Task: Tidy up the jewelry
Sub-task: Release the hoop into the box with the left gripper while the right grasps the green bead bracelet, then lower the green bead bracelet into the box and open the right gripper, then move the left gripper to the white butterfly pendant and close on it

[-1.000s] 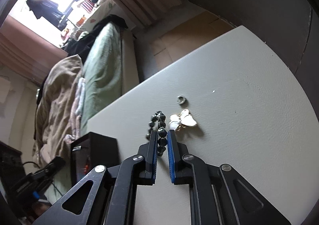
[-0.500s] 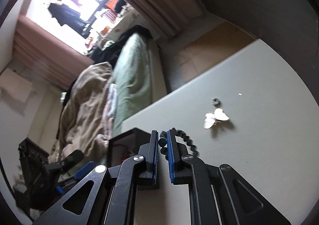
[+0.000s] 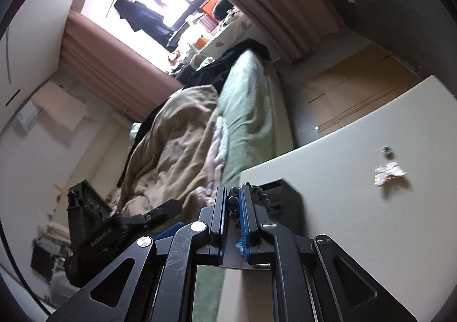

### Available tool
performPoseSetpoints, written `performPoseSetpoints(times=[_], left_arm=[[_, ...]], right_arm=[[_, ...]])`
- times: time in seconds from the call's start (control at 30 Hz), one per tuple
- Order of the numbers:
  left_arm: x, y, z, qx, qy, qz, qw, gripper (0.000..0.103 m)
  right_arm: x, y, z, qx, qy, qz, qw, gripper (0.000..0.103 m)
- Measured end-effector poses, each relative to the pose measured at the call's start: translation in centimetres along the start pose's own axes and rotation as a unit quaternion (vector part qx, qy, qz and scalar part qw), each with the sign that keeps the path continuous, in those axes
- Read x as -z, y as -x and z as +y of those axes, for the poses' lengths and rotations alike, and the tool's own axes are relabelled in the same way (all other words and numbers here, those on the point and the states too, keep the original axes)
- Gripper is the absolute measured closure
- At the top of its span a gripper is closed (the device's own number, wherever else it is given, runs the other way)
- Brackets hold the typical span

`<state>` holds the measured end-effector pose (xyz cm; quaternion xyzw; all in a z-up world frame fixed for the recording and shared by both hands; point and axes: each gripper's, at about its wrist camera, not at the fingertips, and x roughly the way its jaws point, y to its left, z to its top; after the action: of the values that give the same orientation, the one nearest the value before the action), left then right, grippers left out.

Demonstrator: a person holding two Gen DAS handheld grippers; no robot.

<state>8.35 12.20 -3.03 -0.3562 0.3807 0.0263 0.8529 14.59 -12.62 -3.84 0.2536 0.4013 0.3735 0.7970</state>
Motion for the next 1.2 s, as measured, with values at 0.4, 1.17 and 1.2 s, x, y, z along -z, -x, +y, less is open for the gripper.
performPoseSetpoints(times=[0.4, 1.17, 1.2], left_arm=[[-1.6, 0.0, 1.6, -0.002, 0.025, -0.015, 0.9996, 0.02], [1.4, -1.6, -3.9, 0.001, -0.037, -0.009, 0.9993, 0.021], [1.6, -1.6, -4.1, 0.001, -0.04, -0.008, 0.9992, 0.021]], right_arm=[[1.0, -5.3, 0.8, -0.043, -0.019, 0.047, 0.998, 0.092], [-1.5, 3.6, -6.4, 0.109, -0.061, 0.009, 0.992, 0.042], [-1.6, 4.1, -6.8, 0.115, -0.064, 0.005, 0.991, 0.042]])
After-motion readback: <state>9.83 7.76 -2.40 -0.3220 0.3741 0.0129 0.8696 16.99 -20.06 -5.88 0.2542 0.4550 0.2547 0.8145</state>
